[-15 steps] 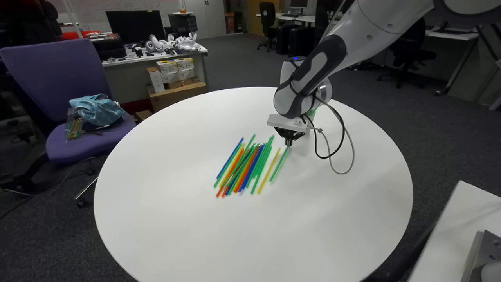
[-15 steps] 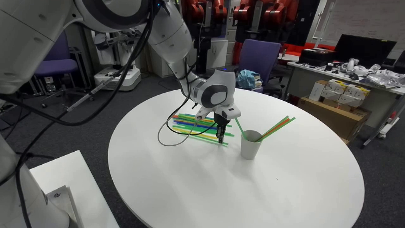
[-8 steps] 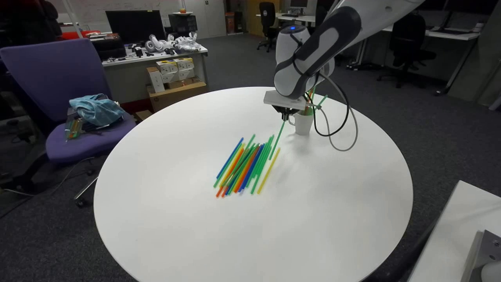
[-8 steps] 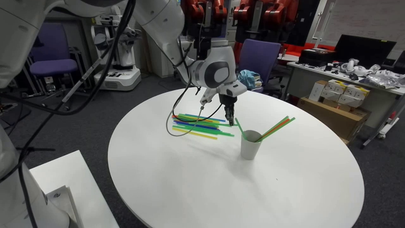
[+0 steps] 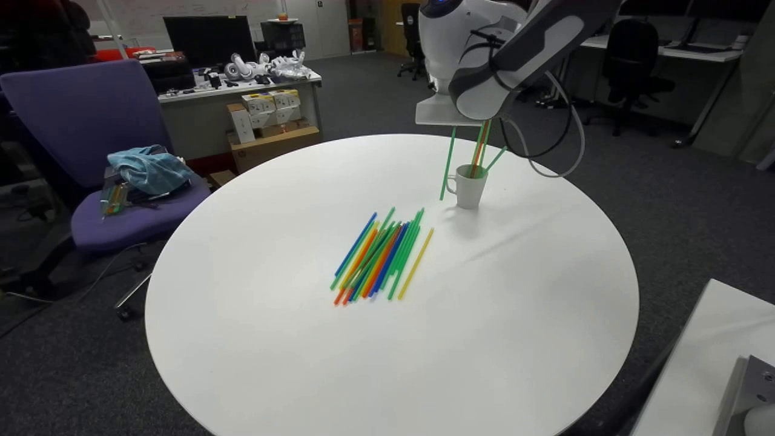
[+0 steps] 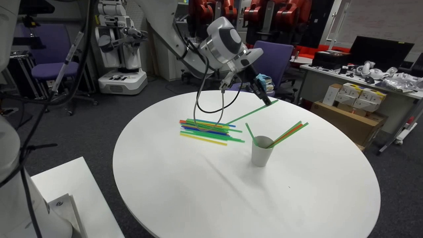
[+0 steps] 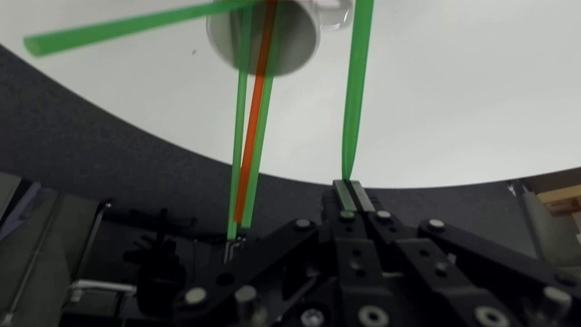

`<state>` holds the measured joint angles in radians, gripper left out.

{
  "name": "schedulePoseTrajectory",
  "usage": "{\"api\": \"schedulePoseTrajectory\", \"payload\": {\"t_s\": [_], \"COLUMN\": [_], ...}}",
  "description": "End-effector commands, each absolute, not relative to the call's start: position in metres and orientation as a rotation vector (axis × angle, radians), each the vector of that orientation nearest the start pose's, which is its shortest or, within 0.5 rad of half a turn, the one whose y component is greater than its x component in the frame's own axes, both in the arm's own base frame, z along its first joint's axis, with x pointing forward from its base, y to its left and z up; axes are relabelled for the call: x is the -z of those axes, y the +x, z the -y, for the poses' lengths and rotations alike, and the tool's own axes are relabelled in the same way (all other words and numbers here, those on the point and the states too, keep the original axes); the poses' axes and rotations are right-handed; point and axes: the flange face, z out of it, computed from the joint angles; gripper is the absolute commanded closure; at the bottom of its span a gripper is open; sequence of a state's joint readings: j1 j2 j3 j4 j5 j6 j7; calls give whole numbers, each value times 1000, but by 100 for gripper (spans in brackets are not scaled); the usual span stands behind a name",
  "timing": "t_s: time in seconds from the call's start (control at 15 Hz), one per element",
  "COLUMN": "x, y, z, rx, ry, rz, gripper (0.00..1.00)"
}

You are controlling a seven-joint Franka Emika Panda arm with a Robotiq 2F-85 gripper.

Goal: Put the straws inside the mug

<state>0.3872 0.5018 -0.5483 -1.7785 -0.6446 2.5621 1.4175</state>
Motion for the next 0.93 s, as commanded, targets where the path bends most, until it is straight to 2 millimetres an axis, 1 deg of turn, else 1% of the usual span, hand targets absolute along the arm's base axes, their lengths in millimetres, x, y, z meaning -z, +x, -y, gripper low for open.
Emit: {"api": "schedulePoseTrajectory", "payload": {"t_s": [0.0, 0.27, 0.4, 0.53, 0.6, 0.73, 0.87], "x": [-375, -388, -389, -385, -380, -359, -338], "y": [672, 666, 663, 660, 658, 654, 651], "z": [68, 72, 71, 69, 67, 61, 57], "rx": [1411, 1783, 1962, 2137, 2214, 2300, 2295], "ry": [-2926, -2859, -2811, -2763, -2758, -2763, -2796], "rz": [-1634, -1708, -1751, -1773, -1784, -1813, -1839], "gripper": [100, 100, 100, 100, 100, 100, 100]}}
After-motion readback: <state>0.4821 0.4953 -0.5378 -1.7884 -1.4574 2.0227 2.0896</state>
